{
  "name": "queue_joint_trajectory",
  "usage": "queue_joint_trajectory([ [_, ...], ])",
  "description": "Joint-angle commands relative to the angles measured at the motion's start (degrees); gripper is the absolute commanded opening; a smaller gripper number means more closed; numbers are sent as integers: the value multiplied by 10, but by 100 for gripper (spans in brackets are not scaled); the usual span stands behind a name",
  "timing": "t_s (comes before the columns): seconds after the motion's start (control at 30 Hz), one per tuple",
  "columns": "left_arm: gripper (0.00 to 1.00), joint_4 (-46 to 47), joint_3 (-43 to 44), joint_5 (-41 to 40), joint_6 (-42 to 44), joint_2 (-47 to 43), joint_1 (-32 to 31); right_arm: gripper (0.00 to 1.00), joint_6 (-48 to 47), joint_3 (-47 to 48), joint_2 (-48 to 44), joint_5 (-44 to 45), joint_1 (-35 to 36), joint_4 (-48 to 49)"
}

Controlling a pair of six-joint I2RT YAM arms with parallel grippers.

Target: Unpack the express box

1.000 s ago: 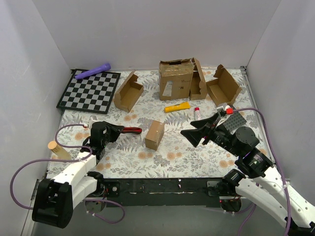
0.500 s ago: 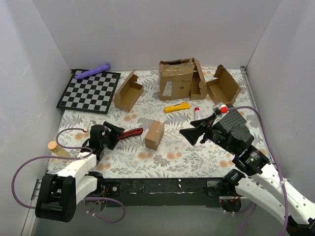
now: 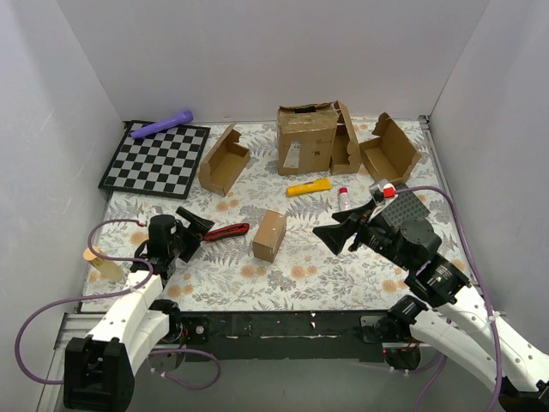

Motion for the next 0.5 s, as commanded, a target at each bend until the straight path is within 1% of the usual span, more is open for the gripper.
queue_joint_trajectory([
  [0.0,88,-49,14,20,8,-26,4,88,-13,1,-7,8,1,3],
  [0.27,89,-73,19,20,10,-33,4,88,-12,6,-8,10,1,-3],
  [0.37,90,-108,31,-1,14,-36,4,88,-12,6,-7,9,1,-4],
  [0.47,90,-134,40,-15,0,-41,3,88,-12,6,-7,9,1,-8],
])
